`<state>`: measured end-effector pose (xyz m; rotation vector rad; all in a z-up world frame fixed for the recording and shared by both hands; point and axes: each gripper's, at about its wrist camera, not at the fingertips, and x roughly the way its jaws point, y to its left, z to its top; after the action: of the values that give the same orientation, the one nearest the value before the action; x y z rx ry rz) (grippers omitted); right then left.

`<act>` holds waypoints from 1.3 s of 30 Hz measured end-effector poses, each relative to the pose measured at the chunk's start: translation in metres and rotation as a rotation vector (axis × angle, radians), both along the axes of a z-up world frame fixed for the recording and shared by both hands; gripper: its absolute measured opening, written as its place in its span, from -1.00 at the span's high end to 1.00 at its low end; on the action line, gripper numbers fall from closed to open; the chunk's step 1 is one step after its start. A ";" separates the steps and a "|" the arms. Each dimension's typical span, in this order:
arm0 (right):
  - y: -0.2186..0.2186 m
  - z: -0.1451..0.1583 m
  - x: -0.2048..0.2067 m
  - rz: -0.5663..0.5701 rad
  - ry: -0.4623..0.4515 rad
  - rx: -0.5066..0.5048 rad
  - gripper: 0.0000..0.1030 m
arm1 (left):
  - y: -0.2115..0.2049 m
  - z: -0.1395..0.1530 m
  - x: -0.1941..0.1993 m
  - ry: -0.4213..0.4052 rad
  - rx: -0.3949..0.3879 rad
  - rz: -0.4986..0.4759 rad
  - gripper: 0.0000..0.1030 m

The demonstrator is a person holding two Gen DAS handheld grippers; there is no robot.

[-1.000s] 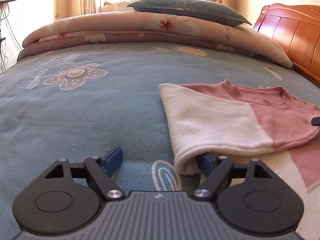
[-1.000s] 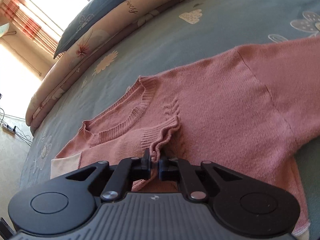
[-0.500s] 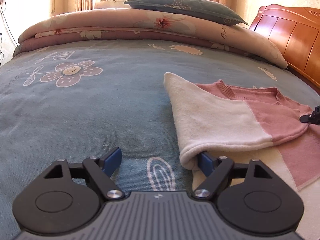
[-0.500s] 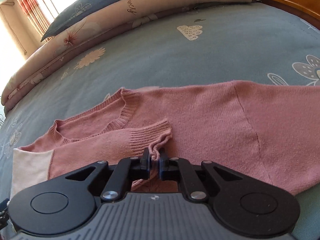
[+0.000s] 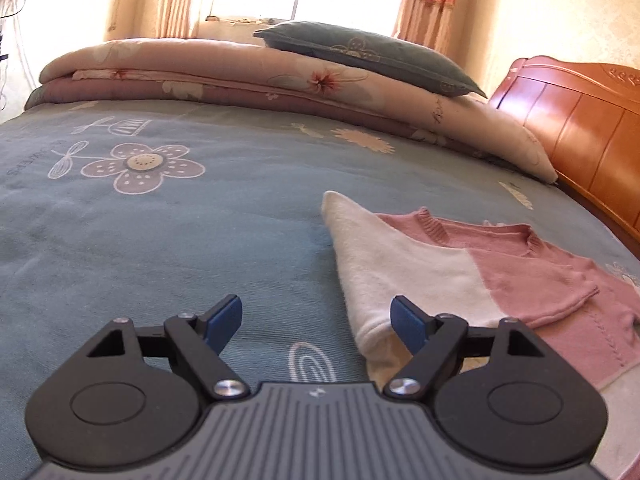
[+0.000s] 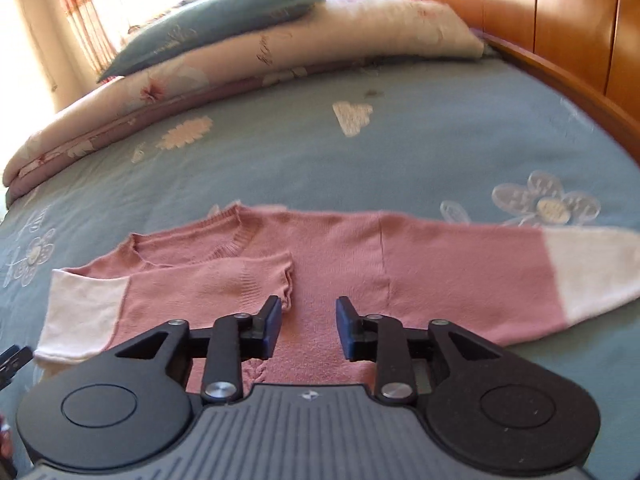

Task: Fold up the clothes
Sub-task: 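Move the open right gripper to the white side edge of the sweater, then grasp the white side edge with the right gripper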

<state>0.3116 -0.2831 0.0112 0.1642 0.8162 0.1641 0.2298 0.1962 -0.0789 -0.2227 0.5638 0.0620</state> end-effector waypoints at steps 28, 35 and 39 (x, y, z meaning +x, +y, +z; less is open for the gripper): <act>0.346 -0.061 0.017 0.755 0.019 -0.157 0.75 | 0.066 -0.010 -0.003 0.049 -0.165 0.263 -0.58; 0.364 -0.087 0.016 0.734 0.032 -0.112 0.81 | 0.063 -0.010 0.001 0.056 -0.143 0.259 -0.58; 0.347 -0.071 0.011 0.738 0.006 -0.095 0.81 | 0.062 -0.010 0.001 0.057 -0.143 0.259 -0.58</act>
<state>0.3230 0.0637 -0.0597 -0.2352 0.8592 0.8168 0.2304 0.2584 -0.0894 -0.4340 0.5942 0.2806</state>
